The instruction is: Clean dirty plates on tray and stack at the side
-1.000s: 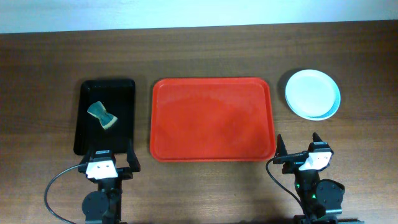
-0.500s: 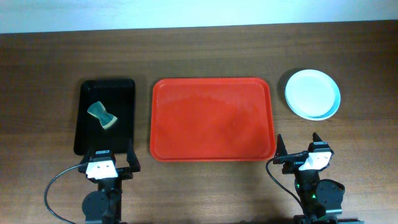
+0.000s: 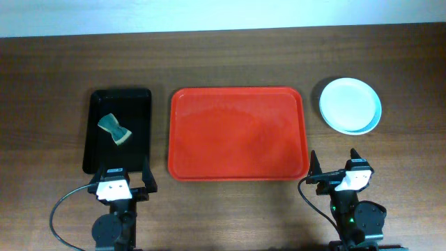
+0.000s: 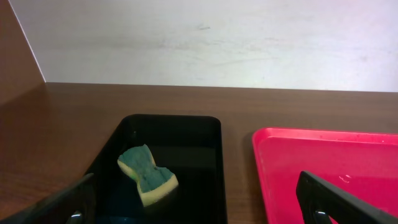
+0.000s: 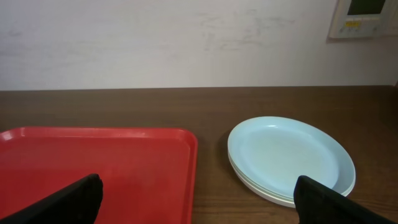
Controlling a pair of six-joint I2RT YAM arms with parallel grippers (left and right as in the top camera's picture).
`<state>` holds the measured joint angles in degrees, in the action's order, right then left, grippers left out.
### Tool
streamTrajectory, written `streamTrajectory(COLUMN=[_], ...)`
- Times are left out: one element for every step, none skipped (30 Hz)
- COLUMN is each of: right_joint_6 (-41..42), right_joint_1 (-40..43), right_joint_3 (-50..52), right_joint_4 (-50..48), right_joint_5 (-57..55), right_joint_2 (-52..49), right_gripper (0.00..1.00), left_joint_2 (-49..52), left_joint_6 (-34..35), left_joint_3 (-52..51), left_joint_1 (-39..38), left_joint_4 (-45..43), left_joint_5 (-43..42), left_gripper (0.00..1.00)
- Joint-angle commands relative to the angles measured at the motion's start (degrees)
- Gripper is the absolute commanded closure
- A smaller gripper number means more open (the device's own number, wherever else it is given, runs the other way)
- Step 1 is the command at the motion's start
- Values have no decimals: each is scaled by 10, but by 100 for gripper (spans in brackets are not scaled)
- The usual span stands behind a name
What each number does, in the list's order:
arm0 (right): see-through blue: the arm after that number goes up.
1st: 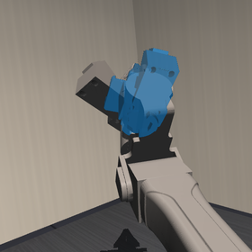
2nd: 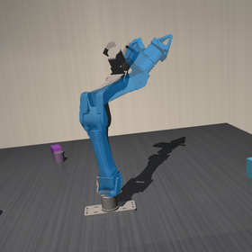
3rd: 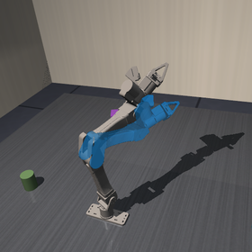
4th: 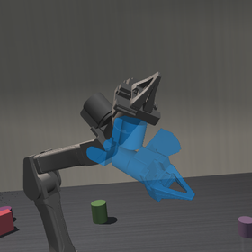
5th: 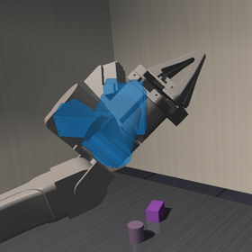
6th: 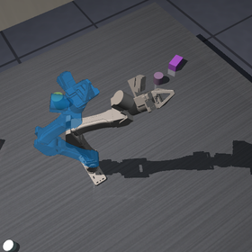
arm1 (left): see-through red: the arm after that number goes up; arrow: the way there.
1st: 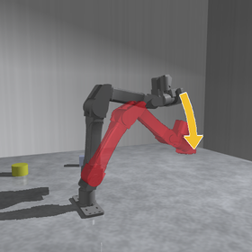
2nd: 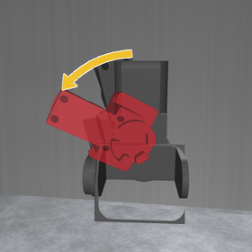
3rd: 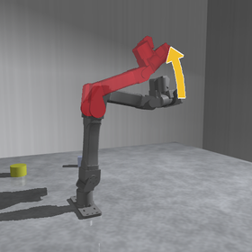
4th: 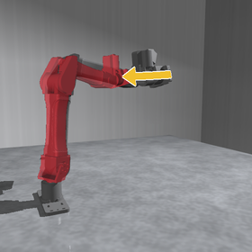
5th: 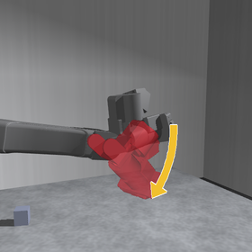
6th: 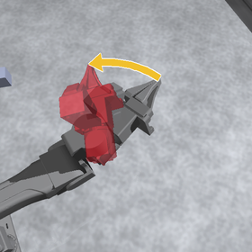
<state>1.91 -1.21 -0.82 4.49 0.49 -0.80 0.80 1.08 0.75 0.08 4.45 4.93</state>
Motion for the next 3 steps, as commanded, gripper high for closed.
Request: streamTrajectory(right_joint_6=[-2,-2,-2], right_joint_1=[-3,-3,-3], right_joint_3=[5,5,5], right_joint_4=[1,1,1], right_joint_5=[-5,-5,-5], right_joint_2=[6,6,6], right_gripper=[2,1,1], left_joint_2=[-5,-5,-5], left_joint_6=[-11,-11,-11], left_joint_3=[-3,-3,-3], left_joint_1=[2,2,2], left_joint_4=[0,0,0], left_joint_5=[0,0,0], left_gripper=[1,1,1])
